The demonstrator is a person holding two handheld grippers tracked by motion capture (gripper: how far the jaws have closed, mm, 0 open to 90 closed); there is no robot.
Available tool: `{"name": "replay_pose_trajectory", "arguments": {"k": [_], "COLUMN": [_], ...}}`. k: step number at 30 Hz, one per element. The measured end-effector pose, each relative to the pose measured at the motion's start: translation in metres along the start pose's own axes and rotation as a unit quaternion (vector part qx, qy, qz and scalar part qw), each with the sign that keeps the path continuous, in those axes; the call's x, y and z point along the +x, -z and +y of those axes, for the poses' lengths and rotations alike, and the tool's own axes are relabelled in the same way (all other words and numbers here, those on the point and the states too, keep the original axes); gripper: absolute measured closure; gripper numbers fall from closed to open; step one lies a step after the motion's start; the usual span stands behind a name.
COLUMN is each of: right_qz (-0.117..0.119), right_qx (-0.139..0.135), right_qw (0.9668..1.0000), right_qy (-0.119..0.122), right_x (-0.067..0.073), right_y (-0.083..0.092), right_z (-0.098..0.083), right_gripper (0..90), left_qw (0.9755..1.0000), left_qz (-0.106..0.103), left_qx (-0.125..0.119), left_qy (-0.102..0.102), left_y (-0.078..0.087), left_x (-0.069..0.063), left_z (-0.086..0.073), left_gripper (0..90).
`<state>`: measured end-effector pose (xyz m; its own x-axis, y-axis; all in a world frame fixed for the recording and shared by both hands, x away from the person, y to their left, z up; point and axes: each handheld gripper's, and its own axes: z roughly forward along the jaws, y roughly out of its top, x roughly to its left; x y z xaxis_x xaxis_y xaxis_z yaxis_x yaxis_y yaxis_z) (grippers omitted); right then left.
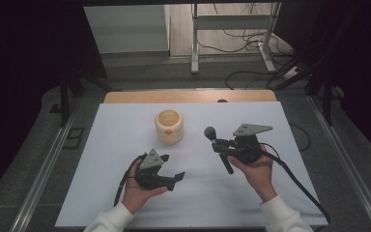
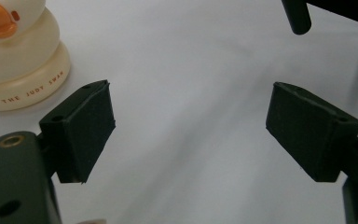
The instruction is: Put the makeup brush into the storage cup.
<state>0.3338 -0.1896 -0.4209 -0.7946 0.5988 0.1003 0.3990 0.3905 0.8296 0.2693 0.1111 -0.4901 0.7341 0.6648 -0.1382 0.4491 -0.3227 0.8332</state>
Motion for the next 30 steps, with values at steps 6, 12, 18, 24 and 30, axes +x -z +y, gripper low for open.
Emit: {"name": "replay_pose_trajectory", "arguments": {"k": [6, 12, 18, 24, 30], "right_qz": [0.0, -0.001, 0.0, 0.0, -0.001], "right_qx": [-0.001, -0.002, -0.006, -0.007, -0.007], "right_qw": [1.0, 1.0, 1.0, 1.0, 1.0], "right_qy": [0.001, 0.0, 0.002, 0.003, 0.003], "right_x": [0.0, 0.0, 0.0, 0.001, 0.001], "right_y": [0.0, 0.0, 0.001, 0.001, 0.0], "right_z": [0.0, 0.0, 0.0, 0.0, 0.0], "right_gripper": [70.9, 70.9, 70.9, 70.9, 70.9], "left_qw": [1.0, 1.0, 0.9999, 0.9998, 0.9997], "left_qz": [-0.002, -0.006, -0.013, -0.021, -0.023], "left_qx": [-0.001, -0.001, -0.004, -0.007, -0.005], "left_qy": [0.002, 0.002, 0.002, 0.0, -0.003], "left_y": [-0.003, -0.007, -0.013, -0.019, -0.025], "left_x": [0.0, -0.002, -0.005, -0.009, -0.011], "left_z": [0.002, 0.005, 0.01, 0.016, 0.018], "left_gripper": [15.9, 16.0, 16.0, 16.0, 16.0]}}
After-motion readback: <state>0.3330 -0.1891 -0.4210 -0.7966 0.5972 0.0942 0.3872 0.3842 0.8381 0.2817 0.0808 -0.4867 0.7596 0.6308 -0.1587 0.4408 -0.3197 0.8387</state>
